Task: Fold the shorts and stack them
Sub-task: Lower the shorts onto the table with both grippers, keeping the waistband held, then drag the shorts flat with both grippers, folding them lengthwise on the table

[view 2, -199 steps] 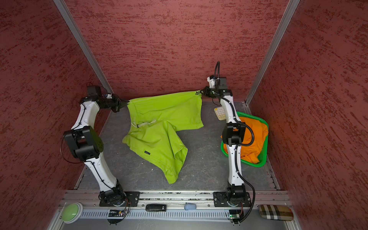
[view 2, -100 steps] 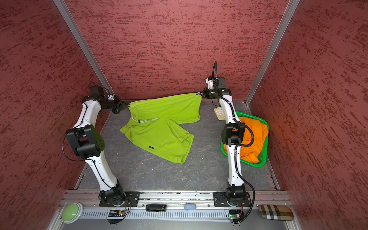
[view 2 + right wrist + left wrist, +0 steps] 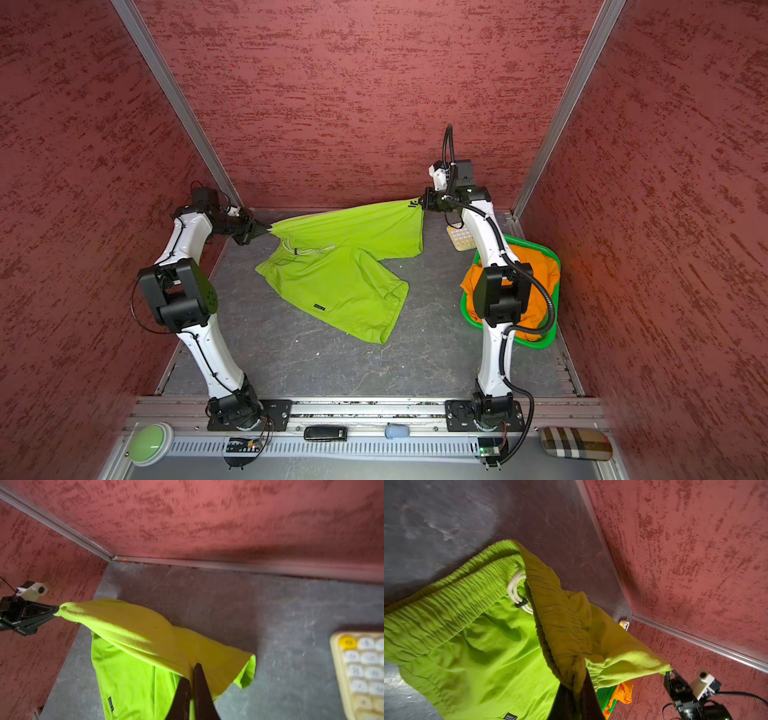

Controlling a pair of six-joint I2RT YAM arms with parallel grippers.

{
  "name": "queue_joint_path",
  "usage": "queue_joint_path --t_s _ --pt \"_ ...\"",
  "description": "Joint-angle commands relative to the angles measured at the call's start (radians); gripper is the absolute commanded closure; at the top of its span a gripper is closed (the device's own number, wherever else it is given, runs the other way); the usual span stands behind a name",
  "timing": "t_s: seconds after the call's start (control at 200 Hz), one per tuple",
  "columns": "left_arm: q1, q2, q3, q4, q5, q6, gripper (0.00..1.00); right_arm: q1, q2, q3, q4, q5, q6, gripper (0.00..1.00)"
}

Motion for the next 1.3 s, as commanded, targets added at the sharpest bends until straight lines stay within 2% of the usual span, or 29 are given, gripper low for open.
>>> queue_joint_path --t_s 0.0,0.13,0.245,0.416,0.526,0.721,0.857,0.942,1.112,1.187,1.293 --pt "0.127 0.03 -0.005 0.066 -0.231 0.018 1.0 -0.033 -0.191 -0.203 0.152 0.273 0.027 1.0" --pt "0.141 0.056 0.012 0.054 -0.241 0.019 1.0 0.084 -0.374 -0.51 0.219 0.282 0.118 1.0" --pt "0.148 0.075 -0.003 0.045 -0.255 0.027 1.0 0.219 -0.476 -0.773 0.295 0.304 0.241 1.0" --pt "0.155 0.058 -0.121 0.081 -0.279 0.027 1.0 0.399 -0.466 -1.027 0.421 0.302 0.402 1.0" --pt "0.166 0.03 -0.216 0.123 -0.285 0.025 1.0 0.411 -0.424 -1.107 0.477 0.307 0.445 1.0" --pt "0.161 -0.008 -0.33 0.163 -0.271 0.02 1.0 0.281 -0.269 -1.03 0.43 0.339 0.344 1.0" --pt "0.082 -0.03 -0.357 0.178 -0.253 0.017 1.0 0.131 -0.138 -0.841 0.347 0.391 0.222 1.0" --pt "0.036 -0.018 -0.333 0.167 -0.239 0.014 1.0 0.082 -0.099 -0.689 0.268 0.4 0.171 1.0" --pt "0.038 -0.026 -0.287 0.147 -0.213 -0.003 1.0 0.078 -0.183 -0.493 0.121 0.422 0.113 1.0" --pt "0.052 -0.064 -0.288 0.151 -0.205 -0.012 1.0 0.089 -0.274 -0.517 0.098 0.421 0.101 1.0" --pt "0.066 -0.125 -0.323 0.171 -0.207 -0.02 1.0 0.125 -0.397 -0.639 0.082 0.49 0.079 1.0"
